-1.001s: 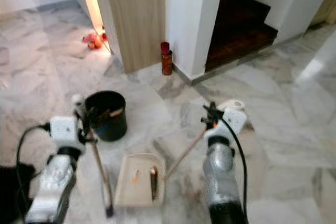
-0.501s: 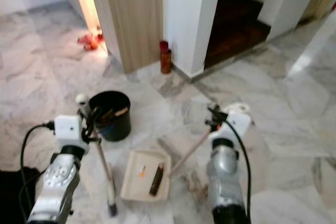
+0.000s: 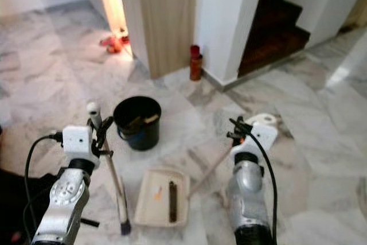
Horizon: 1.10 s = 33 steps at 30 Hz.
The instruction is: Sweep floor
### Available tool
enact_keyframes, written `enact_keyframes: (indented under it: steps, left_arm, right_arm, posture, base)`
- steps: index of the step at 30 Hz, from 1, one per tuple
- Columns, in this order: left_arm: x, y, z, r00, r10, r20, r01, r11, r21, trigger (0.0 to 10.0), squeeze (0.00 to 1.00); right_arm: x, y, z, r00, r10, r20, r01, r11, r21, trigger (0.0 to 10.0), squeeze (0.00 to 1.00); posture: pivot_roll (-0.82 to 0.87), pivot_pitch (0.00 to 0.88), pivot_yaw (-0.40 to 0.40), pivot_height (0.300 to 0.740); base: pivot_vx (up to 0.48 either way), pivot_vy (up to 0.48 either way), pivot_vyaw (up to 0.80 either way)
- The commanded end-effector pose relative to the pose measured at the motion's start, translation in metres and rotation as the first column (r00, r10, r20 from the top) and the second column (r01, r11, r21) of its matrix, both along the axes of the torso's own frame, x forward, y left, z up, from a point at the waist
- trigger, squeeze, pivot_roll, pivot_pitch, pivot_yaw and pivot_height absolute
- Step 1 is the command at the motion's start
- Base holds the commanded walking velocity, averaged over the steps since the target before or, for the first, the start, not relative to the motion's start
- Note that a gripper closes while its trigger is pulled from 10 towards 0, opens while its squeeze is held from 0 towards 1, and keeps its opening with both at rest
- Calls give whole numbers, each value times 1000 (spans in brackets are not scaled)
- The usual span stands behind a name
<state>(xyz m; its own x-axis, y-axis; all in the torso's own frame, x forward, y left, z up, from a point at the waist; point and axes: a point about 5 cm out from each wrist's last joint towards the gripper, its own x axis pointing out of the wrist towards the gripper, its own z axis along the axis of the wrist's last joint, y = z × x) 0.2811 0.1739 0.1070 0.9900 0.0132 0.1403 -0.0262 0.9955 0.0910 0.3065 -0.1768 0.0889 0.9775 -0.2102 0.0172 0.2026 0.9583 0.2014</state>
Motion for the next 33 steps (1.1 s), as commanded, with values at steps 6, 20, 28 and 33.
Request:
enact_keyframes:
  steps: [6,20,28,33]
  left_arm:
    - [1,2,9,999,4,43,-5,1000,13,10000,0]
    - [1,1,8,999,7,34,-7,1000,21,10000,0]
    - [2,3,5,1000,20,10,-21,999,30,10000,0]
    - [2,4,5,1000,30,7,-30,999,32,10000,0]
  right_arm:
    - [5,10,15,997,31,72,-34,998,44,10000,0]
    - [9,8,20,994,52,94,-55,998,27,10000,0]
    - [9,8,22,994,58,97,-60,998,19,10000,0]
    - [9,8,24,992,60,111,-61,998,8,10000,0]
  posture:
    - [120,35,-13,740]
    - [124,34,-15,740]
    - [120,41,-15,740]
    - [121,47,-15,740]
  base:
    - [0,0,0]
    - [0,0,0]
    - [0,0,0]
    - [193,0,510]
